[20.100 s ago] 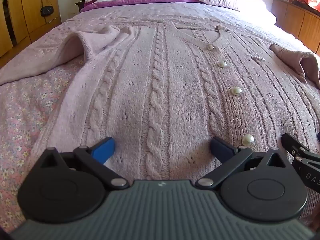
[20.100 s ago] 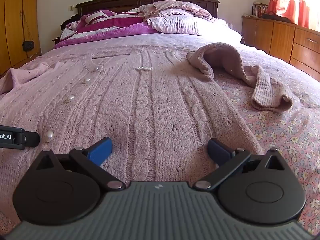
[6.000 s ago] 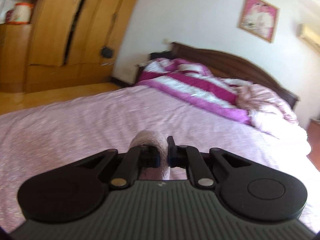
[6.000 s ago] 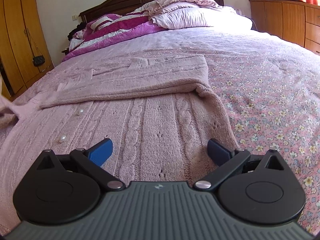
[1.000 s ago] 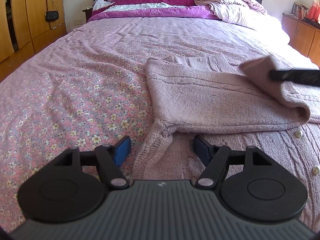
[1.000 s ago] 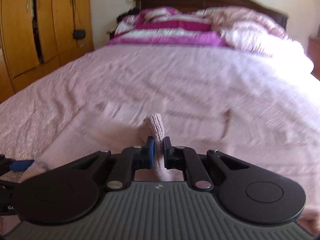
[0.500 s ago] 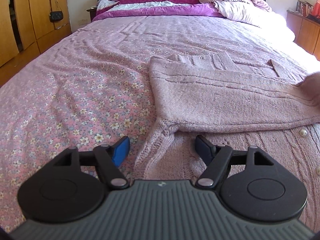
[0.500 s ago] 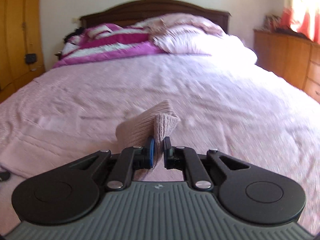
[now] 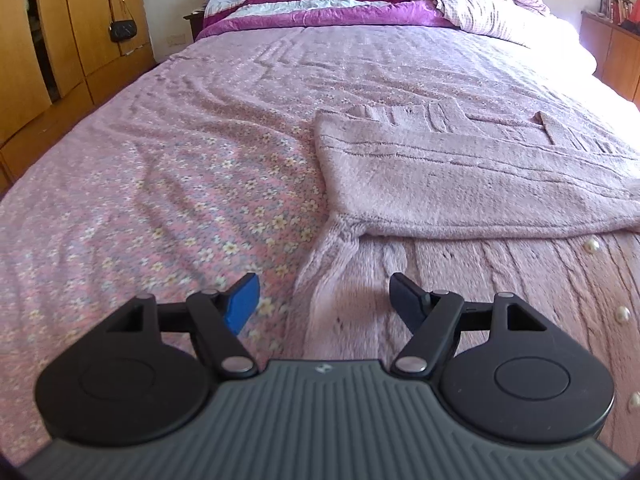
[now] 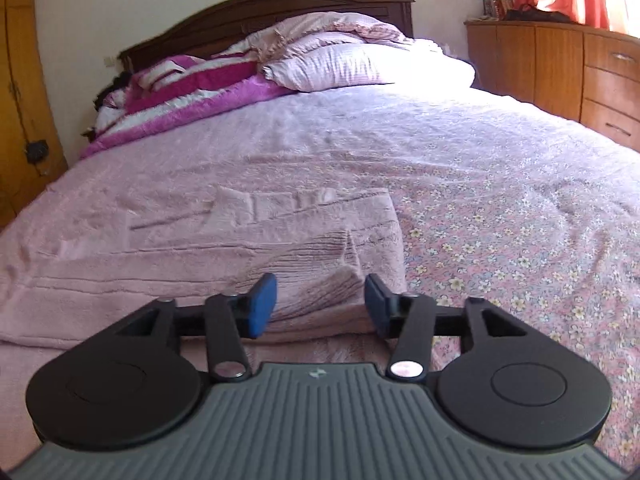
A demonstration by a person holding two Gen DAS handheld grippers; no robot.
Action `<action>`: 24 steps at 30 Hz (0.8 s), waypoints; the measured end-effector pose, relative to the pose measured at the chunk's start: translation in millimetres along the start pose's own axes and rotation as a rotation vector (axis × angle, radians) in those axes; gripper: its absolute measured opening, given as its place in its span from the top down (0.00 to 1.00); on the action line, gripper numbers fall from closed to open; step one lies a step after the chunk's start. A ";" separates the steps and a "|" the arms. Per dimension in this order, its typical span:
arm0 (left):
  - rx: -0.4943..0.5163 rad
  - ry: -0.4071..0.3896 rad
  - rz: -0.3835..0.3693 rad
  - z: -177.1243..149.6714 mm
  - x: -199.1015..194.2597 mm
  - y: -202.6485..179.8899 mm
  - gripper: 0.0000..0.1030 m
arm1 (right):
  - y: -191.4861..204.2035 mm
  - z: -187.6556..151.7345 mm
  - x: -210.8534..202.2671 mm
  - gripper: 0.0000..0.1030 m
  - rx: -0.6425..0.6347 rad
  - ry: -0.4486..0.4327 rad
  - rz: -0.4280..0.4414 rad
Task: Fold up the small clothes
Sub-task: 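Lay the sleeve across the cardigan body and open the right gripper, then move both grippers to the cardigan hem and grasp it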
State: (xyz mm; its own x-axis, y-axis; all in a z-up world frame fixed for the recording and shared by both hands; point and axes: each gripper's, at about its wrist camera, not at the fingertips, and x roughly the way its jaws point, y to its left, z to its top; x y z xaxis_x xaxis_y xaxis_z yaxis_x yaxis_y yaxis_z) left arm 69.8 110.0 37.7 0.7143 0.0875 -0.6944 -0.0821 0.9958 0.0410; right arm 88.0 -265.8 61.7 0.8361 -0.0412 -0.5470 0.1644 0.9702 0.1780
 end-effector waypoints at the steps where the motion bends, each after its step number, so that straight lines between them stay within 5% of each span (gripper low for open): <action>1: 0.000 -0.002 0.001 -1.7 -5.1 0.4 0.29 | -2.1 -0.7 -5.5 0.42 0.016 0.005 0.019; 5: -0.035 -0.031 0.023 -9.7 -29.9 5.8 0.29 | -6.8 -5.8 -33.9 0.36 0.089 0.038 0.126; 11: -0.049 -0.057 -0.002 -23.6 -63.6 10.0 0.27 | 3.9 -19.8 -82.4 0.27 0.016 0.043 0.232; 14: -0.036 -0.059 -0.025 -31.8 -77.0 7.4 0.18 | 11.0 -31.9 -103.2 0.27 -0.071 0.031 0.223; 24: 0.090 -0.051 -0.078 -67.7 -105.6 -16.7 0.18 | 27.6 -84.0 -152.3 0.17 -0.254 0.069 0.253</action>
State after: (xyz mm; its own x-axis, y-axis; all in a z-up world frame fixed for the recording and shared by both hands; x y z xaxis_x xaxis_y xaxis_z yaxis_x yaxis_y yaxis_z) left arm -51.3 82.3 61.7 0.7507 0.0086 -0.6606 0.0362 0.9979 0.0542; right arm -78.7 -212.7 81.2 0.7949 0.2151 -0.5673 -0.1855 0.9764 0.1104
